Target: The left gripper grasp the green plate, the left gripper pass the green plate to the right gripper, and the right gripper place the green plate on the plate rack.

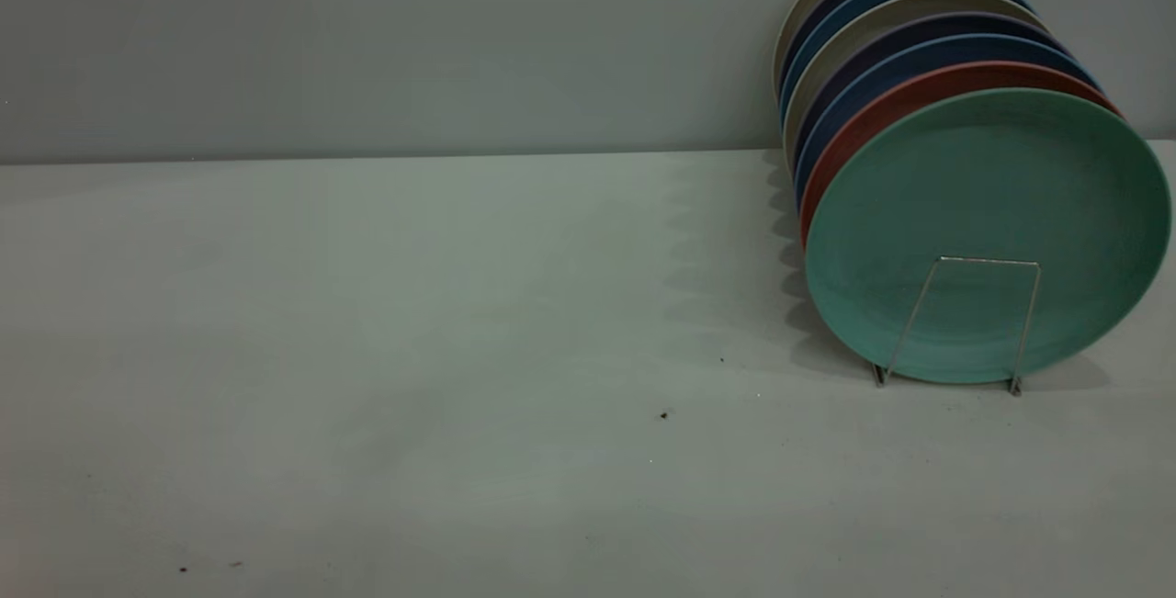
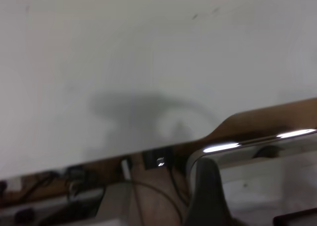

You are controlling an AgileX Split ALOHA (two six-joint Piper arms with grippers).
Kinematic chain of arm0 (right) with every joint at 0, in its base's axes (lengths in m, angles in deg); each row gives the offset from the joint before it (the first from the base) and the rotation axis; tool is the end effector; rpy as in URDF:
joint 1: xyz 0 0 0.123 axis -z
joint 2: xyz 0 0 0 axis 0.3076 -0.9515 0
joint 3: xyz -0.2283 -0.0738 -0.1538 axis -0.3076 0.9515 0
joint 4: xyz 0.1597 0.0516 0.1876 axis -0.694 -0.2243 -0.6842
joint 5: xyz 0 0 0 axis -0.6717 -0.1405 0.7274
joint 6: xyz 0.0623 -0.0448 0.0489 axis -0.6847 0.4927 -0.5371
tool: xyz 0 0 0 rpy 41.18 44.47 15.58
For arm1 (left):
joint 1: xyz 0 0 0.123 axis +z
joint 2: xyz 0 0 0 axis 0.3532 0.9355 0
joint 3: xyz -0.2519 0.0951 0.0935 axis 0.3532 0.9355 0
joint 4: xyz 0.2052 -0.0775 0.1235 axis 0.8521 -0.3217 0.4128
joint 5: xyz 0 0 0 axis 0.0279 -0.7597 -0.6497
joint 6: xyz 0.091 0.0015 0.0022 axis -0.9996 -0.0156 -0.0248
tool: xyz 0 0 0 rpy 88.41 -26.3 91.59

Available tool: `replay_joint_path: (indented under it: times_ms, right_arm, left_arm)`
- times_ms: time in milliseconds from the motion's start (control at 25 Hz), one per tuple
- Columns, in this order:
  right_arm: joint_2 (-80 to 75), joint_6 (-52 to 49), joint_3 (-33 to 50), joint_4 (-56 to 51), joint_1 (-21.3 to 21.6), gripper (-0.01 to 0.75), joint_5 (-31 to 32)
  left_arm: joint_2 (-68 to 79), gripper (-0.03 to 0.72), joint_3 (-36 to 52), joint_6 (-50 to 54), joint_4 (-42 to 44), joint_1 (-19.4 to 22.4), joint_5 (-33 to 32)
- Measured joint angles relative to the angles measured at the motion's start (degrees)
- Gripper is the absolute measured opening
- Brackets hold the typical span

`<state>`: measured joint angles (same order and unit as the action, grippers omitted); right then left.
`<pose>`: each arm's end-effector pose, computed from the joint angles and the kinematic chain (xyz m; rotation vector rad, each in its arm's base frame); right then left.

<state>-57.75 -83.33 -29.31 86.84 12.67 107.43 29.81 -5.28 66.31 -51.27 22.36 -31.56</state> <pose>0.0375 0.0020 0.2594 -0.1825 2.4323 -0.0073 0.1055 -0.0050 0.2787 0.1477 2.6537 -0.0703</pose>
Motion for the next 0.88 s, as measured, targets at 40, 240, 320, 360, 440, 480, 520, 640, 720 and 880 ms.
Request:
replay_joint_path:
  times_ms: [40,240,320,360,440,480,520,640,720,880]
  right_arm:
    - [0.0,-0.1,0.0,0.0,0.0,0.392,0.0]
    - [0.0,-0.1,0.0,-0.1,0.0,0.392,0.0]
    - [0.0,-0.1,0.0,-0.1,0.0,0.393,0.0]
    - [0.0,-0.1,0.0,-0.1,0.0,0.393,0.0]
    - [0.0,-0.2,0.0,-0.1,0.0,0.393,0.0]
    - [0.0,-0.2,0.0,-0.1,0.0,0.393,0.0]
    - [0.0,-0.2,0.0,-0.1,0.0,0.393,0.0]
    - [0.0,-0.2,0.0,-0.1,0.0,0.393,0.0]
    - [0.0,-0.2,0.0,-0.1,0.0,0.393,0.0]
    - [0.0,-0.2,0.0,-0.1,0.0,0.393,0.0]
  left_arm:
    - [-0.5,0.588,1.0,0.7,1.0,0.0,-0.1]
    - [-3.7,0.588,7.5,4.9,6.9,0.0,-0.3]
    - [-5.0,0.588,8.1,6.0,7.2,0.0,-0.4]
    - [-5.6,0.588,8.2,6.2,7.2,0.0,-0.3]
    - [-6.8,0.588,8.2,6.2,7.2,0.0,-0.3]
    - [-7.5,0.588,8.2,6.2,7.2,0.0,-0.3]
    - [-8.2,0.588,8.2,6.3,7.2,0.0,-0.4]
    - [-10.5,0.588,8.2,6.4,7.2,0.0,-0.4]
    - [-12.0,0.588,8.2,6.4,7.2,0.0,-0.4]
    - [-15.2,0.588,8.2,6.4,7.2,0.0,-0.5]
